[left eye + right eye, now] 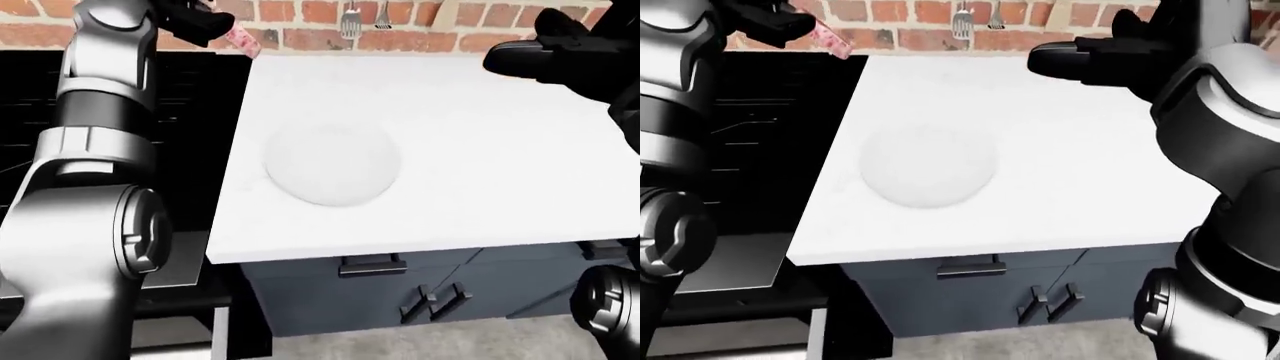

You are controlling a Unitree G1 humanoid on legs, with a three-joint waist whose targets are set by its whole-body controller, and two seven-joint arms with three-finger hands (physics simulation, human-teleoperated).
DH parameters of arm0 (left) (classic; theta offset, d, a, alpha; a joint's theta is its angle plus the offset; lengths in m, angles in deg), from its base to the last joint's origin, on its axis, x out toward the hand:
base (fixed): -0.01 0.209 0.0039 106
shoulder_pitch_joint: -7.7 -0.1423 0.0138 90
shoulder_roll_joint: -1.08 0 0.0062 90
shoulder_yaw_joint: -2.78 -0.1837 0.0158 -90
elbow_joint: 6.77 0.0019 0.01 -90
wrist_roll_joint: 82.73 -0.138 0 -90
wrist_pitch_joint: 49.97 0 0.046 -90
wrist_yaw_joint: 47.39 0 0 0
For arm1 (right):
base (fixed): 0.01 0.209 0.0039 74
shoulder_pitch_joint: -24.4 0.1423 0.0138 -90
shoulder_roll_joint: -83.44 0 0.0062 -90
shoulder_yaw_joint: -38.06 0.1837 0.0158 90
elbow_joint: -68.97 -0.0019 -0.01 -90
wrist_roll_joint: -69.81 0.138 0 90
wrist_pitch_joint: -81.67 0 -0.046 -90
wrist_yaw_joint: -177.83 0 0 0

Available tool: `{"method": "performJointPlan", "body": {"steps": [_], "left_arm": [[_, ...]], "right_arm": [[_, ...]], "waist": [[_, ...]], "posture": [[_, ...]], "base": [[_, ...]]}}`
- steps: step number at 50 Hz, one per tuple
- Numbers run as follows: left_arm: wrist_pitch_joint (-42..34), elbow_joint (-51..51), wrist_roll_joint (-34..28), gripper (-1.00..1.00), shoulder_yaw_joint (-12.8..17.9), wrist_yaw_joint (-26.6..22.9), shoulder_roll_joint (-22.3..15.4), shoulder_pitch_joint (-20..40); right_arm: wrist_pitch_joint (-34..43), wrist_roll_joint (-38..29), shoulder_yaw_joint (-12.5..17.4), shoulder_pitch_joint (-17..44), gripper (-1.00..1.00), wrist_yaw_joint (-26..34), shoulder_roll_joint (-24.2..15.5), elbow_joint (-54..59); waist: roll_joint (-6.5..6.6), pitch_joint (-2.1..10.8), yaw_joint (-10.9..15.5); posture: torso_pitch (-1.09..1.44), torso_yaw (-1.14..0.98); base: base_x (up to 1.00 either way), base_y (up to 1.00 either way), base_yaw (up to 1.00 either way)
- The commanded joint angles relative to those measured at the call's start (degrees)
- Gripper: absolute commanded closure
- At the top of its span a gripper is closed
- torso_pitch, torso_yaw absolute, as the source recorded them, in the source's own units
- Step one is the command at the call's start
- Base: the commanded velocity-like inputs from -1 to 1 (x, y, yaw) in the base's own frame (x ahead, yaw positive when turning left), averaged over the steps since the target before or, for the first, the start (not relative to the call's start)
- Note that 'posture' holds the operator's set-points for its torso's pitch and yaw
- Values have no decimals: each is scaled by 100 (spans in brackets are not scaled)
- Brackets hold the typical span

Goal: Pick the pork loin from the pan and place it on the plate.

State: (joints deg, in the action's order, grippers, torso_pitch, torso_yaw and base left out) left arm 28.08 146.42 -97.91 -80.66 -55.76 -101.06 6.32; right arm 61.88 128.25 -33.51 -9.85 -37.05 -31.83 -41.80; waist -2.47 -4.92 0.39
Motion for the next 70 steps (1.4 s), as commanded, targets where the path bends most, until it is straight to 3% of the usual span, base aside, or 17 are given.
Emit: {"method": "performJointPlan", "body": {"steps": [1,7,13,19,32,45,70], "left_arm": [[230,-578,134,86,133,157,-142,397],[-205,-1021,336,85,163,-95,-84,374],[-1124,-2018,584,84,143,-763,-127,150],[-2139,-3018,881,86,200,-1182,-92,42],[-3727,-4776,1430,87,253,-1566,-173,-140],[-4540,-5840,2073,87,395,-1430,-87,-471],[-5701,-7781,3923,84,637,-251,190,-1295]], "right_arm": [[-186,-41,97,196,-100,27,-70,-128],[-154,-64,111,206,-100,48,-54,-135],[-124,-77,117,230,-100,60,-46,-139],[-111,-100,137,237,-100,81,-47,-136],[-90,-74,141,247,-100,66,-58,-150],[-91,-70,131,254,-100,56,-55,-143],[-84,-117,138,218,-100,95,-30,-179]], "waist": [[-27,282,30],[-104,296,45],[-151,276,96],[-147,235,141],[-107,175,170],[-82,154,162],[-8,181,106]], "posture": [[0,0],[0,0],[0,0],[0,0],[0,0],[0,0],[0,0]], "base": [[0,0,0],[0,0,0],[0,0,0],[0,0,0],[0,0,0],[0,0,0],[0,0,0]]}}
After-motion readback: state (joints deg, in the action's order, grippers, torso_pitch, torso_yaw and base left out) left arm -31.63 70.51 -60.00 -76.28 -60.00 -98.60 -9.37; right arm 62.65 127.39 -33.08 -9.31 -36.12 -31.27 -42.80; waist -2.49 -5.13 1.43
